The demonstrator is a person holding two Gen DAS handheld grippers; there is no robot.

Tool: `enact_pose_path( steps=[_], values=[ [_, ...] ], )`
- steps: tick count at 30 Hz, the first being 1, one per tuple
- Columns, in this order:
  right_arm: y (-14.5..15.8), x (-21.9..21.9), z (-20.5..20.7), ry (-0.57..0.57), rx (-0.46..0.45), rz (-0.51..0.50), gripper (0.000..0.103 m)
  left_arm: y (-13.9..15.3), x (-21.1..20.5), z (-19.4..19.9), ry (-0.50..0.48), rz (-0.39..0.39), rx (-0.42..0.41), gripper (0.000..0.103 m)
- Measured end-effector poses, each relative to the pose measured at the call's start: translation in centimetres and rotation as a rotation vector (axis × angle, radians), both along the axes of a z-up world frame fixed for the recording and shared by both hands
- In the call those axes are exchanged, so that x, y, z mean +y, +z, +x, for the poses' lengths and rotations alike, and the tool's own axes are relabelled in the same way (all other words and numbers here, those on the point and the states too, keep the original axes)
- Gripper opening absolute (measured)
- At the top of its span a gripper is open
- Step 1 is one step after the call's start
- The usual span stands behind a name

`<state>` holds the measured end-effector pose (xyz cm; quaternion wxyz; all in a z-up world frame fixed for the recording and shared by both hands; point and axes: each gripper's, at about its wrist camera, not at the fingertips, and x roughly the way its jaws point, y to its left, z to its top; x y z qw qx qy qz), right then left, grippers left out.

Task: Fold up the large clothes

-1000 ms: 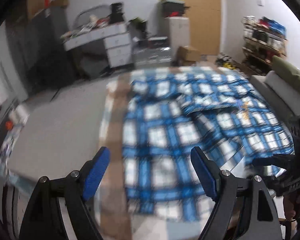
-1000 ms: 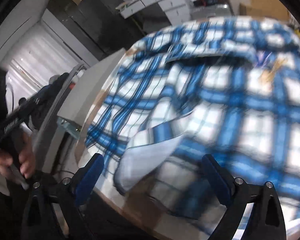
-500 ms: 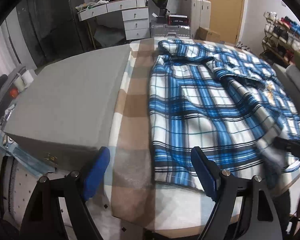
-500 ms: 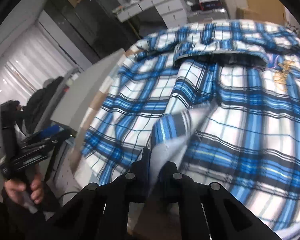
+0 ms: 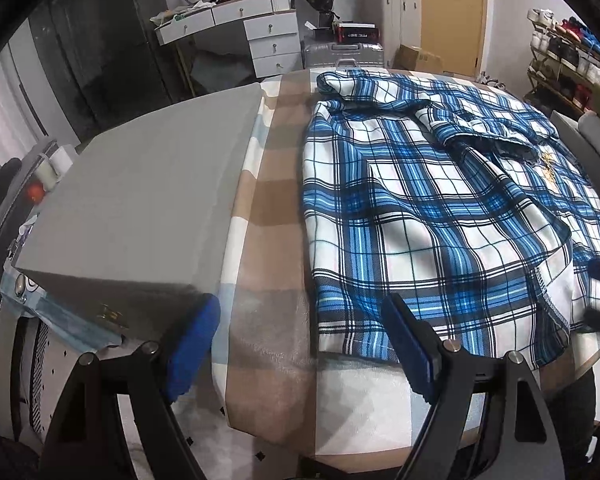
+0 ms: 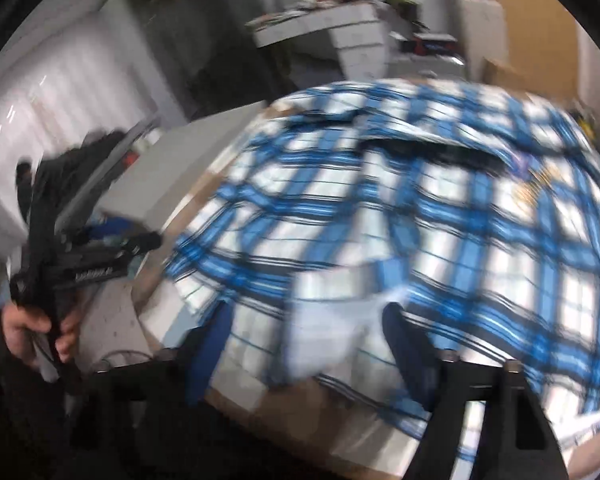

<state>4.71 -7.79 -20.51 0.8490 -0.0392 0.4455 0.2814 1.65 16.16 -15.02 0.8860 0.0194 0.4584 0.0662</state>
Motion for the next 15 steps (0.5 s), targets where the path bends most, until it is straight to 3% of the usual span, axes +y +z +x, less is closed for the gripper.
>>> enact_pose_path(
  steps=[3,5,6,7,8,12,15],
  values=[
    [-2.6,3.4,-0.1,0.008,-0.033,-0.211,0.077,0.0,0.4,-0.1,0.007,-0.019,0.008,0.08],
    [-3.8,3.7,-0.1,-0.001,-0.029,-0.253,0.06,-0.1,0.6,-0.1,0.012,-0.021,0.013,0.08],
    [-3.9,3.3,-0.1,-0.022,-0.033,-0.256,0.037,-0.2,0.7,-0.1,0.013,-0.018,0.016,0.08],
    [-3.7,2.5,-0.2,-0.04,-0.028,-0.224,0.017,-0.2,0.7,-0.1,0.012,-0.016,0.017,0.08],
    [-3.3,1.5,-0.3,-0.062,-0.025,-0.185,0.013,-0.3,0.8,-0.1,0.01,-0.015,0.02,0.08],
    [-0.5,-3.6,-1.1,-0.157,-0.055,0.017,0.01,-0.7,0.8,-0.1,0.009,-0.011,0.029,0.08],
    [-0.2,-6.9,-1.1,-0.236,0.003,0.098,0.006,-0.8,0.8,-0.1,0.008,-0.01,0.034,0.08]
  ],
)
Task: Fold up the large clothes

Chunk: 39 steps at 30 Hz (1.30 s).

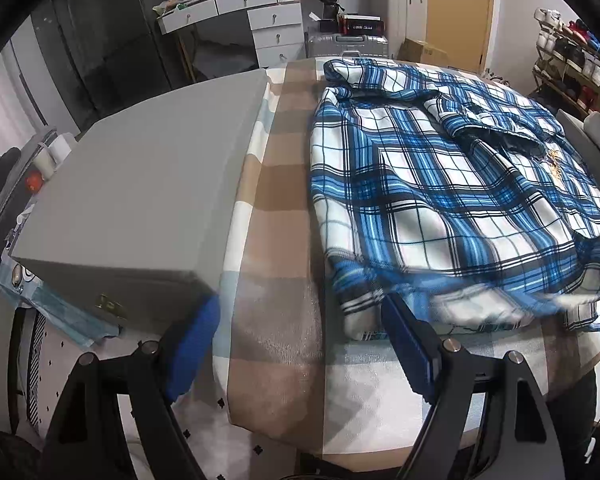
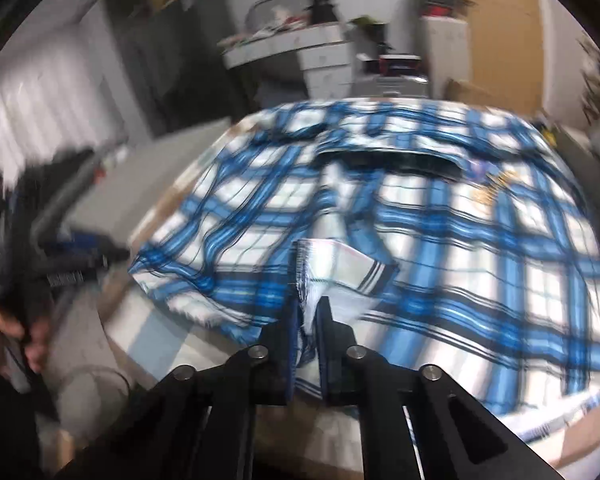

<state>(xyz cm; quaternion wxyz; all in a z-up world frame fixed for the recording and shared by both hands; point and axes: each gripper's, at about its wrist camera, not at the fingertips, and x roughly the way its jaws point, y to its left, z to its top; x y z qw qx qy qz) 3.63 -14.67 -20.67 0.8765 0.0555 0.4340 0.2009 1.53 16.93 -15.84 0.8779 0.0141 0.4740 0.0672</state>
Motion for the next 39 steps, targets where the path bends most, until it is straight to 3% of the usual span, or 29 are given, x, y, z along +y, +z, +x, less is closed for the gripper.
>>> enact_pose_path(
  steps=[2,5,9,14,17,22,29,32,34,35,36,37,39],
  values=[
    [-0.9,-1.1,0.1,0.008,0.07,0.039,0.006,0.0,-0.1,0.0,-0.004,0.004,0.004,0.08],
    [-2.1,-1.1,-1.1,0.066,0.129,0.016,0.006,0.2,-0.2,-0.2,-0.008,0.022,0.002,0.08],
    [-1.9,-1.2,-2.5,0.133,0.147,0.066,0.011,0.4,0.2,-0.2,0.004,0.034,0.002,0.08],
    [1.3,-1.9,-3.4,0.186,0.076,0.135,0.013,0.6,1.0,0.0,0.027,0.051,0.004,0.08],
    [3.4,-3.2,-3.9,0.166,0.002,0.21,0.016,0.8,1.6,0.2,0.035,0.01,-0.002,0.08],
    [5.1,-3.2,-4.3,0.164,-0.102,0.244,0.039,0.4,1.6,2.0,-0.014,-0.095,0.029,0.08],
    [2.4,-2.2,-3.2,0.154,-0.02,0.215,0.043,-3.0,0.4,5.8,-0.094,-0.198,0.171,0.08],
    [1.7,-3.0,-3.2,0.133,0.003,0.223,0.043,-3.5,-0.5,6.1,-0.105,-0.112,0.164,0.075],
    [1.5,-3.5,-3.2,0.121,0.005,0.221,0.045,-3.3,-1.0,5.9,-0.127,-0.103,0.145,0.062],
    [1.5,-3.7,-3.2,0.116,0.006,0.221,0.046,-3.0,-1.0,5.8,-0.131,-0.099,0.133,0.037],
    [1.5,-3.9,-3.2,0.112,0.006,0.223,0.047,-2.9,-0.9,5.8,-0.131,-0.1,0.134,0.005],
    [1.5,-4.0,-3.1,0.109,0.005,0.223,0.048,-2.8,-0.7,5.8,-0.126,-0.099,0.143,0.001],
    [1.5,-4.3,-3.1,0.099,-0.001,0.221,0.051,-2.7,-0.3,5.9,-0.113,-0.067,0.154,0.001]
  ],
)
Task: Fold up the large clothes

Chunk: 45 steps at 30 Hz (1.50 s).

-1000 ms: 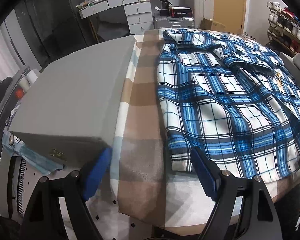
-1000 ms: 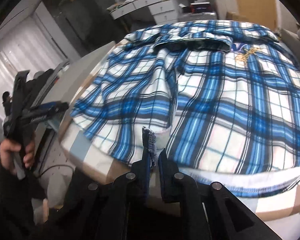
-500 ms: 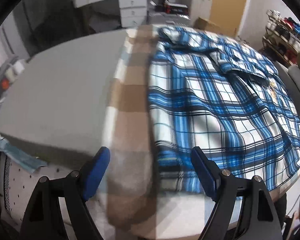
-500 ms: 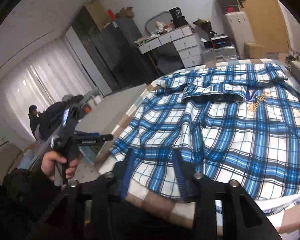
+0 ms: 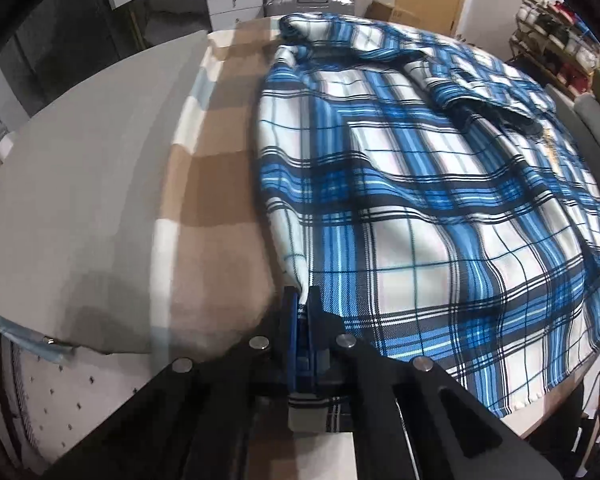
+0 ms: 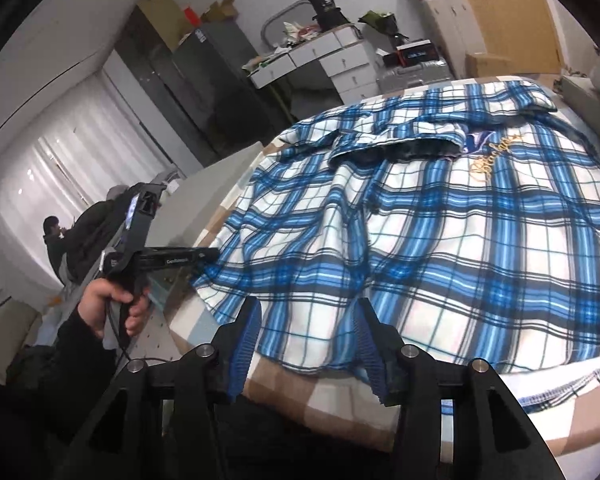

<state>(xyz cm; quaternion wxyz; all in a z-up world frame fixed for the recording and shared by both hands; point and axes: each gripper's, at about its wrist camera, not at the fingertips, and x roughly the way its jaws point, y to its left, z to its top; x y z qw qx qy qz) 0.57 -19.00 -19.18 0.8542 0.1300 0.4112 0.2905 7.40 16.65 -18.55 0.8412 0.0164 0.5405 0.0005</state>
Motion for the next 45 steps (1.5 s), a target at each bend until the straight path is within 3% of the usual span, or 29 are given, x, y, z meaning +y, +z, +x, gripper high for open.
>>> enact_pose_path(
  steps=[2,8,11,13,14,15,16,17,20,23,26,28,29,30,31,35,40,45],
  values=[
    [-0.1,-0.1,0.1,-0.004,-0.003,-0.006,0.052,0.0,0.0,-0.4,0.001,0.087,-0.005,0.001],
    [-0.5,-1.3,0.1,-0.04,0.017,-0.072,0.053,0.1,1.6,-2.2,0.056,0.183,-0.011,0.0],
    [0.4,-4.6,0.4,-0.116,0.009,-0.125,0.053,1.4,2.0,-3.2,0.066,0.134,-0.049,0.0],
    [1.7,-7.9,0.5,-0.212,-0.019,-0.181,0.06,1.9,2.0,-3.5,0.051,0.071,-0.062,0.002],
    [2.2,-9.2,0.6,-0.252,-0.029,-0.199,0.064,2.1,1.9,-3.4,0.041,0.033,-0.066,0.011],
    [2.7,-11.3,0.6,-0.315,-0.036,-0.225,0.073,2.0,1.9,-3.3,0.036,0.003,-0.066,0.033],
    [2.8,-13.1,0.9,-0.36,-0.03,-0.252,0.08,1.9,2.0,-3.1,0.037,-0.013,-0.067,0.048],
    [2.7,-14.1,1.2,-0.382,-0.017,-0.275,0.081,1.7,1.9,-2.9,0.04,-0.019,-0.076,0.066],
    [0.5,-17.2,2.9,-0.444,0.084,-0.37,0.081,0.7,1.4,-2.2,0.024,-0.006,-0.06,0.066],
    [-1.7,-18.5,3.9,-0.437,0.16,-0.345,0.079,0.0,1.1,-1.9,0.037,0.008,-0.027,0.066],
    [-2.9,-18.7,4.3,-0.444,0.201,-0.358,0.068,-0.2,0.7,-1.9,0.017,0.033,-0.034,0.065],
    [-2.9,-18.3,4.1,-0.429,0.186,-0.376,0.049,-0.2,0.1,-2.0,-0.002,0.052,-0.044,0.063],
    [-3.1,-17.6,4.1,-0.404,0.189,-0.384,0.04,-0.2,0.0,-2.0,-0.008,0.054,-0.046,0.06],
    [-3.0,-17.2,4.1,-0.391,0.183,-0.413,0.016,-0.2,-0.1,-2.1,-0.008,0.055,-0.047,0.06],
    [-2.8,-16.8,4.0,-0.379,0.17,-0.454,0.005,-0.2,-0.1,-2.1,-0.009,0.059,-0.047,0.06],
    [-1.3,-16.5,3.0,-0.371,0.086,-0.546,0.004,-0.2,-0.1,-2.2,-0.017,0.068,-0.053,0.059],
    [-1.7,-17.6,2.6,-0.402,0.088,-0.64,0.003,-0.2,-0.1,-2.1,-0.017,0.065,-0.036,0.059],
    [-2.5,-18.3,2.5,-0.419,0.093,-0.64,0.003,-0.4,-0.3,-1.4,-0.017,0.103,-0.027,0.059]
  ],
)
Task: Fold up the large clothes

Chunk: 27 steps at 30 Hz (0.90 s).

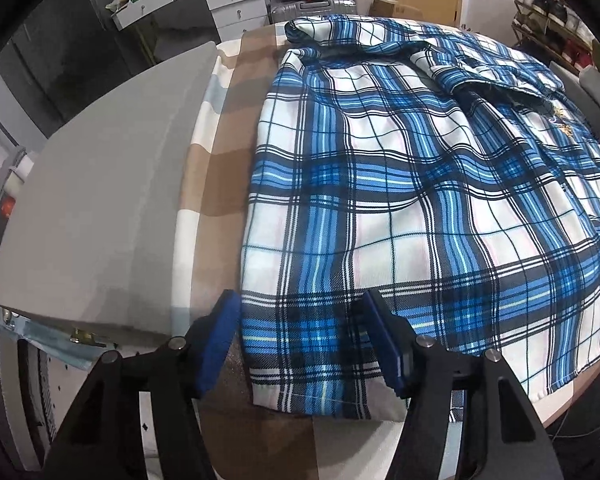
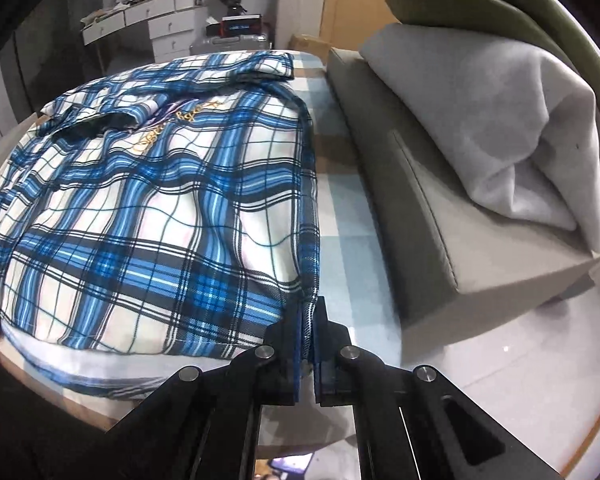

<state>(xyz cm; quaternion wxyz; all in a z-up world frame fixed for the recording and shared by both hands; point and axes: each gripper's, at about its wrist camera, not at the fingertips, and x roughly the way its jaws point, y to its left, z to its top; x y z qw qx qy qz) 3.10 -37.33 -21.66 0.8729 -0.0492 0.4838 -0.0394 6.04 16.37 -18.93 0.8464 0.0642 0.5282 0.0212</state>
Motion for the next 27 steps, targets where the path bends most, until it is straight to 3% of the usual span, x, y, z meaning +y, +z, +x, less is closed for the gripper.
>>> enact_pose_path(
  steps=[4,6,7,11,14,20,24,27],
  values=[
    [0.0,0.0,0.2,-0.026,-0.009,0.033,0.004,0.0,-0.1,0.2,0.002,0.008,0.007,0.056],
    [0.0,0.0,0.2,-0.016,-0.014,0.058,0.004,0.0,0.0,0.3,-0.008,-0.031,0.019,0.038],
    [0.1,0.0,0.2,-0.008,-0.02,0.074,0.004,0.1,-0.1,0.3,-0.01,-0.028,0.019,0.036],
    [0.8,-1.2,-0.2,-0.031,-0.056,0.171,0.004,-0.1,-0.8,0.4,-0.018,0.062,0.019,0.005],
    [0.9,-1.5,-0.1,-0.05,-0.056,0.143,0.004,-0.2,-0.8,0.4,-0.025,0.075,0.017,0.005],
    [0.4,0.6,0.0,-0.02,-0.029,-0.017,0.003,-0.1,-0.3,-0.1,-0.02,0.079,0.01,0.005],
    [0.1,-0.2,0.3,-0.035,0.004,0.039,0.004,-0.1,0.2,-0.1,-0.008,0.065,0.009,0.004],
    [0.8,-0.4,-0.1,0.002,-0.024,0.114,0.008,0.3,0.8,-0.4,0.008,0.047,-0.009,0.007]
  ],
)
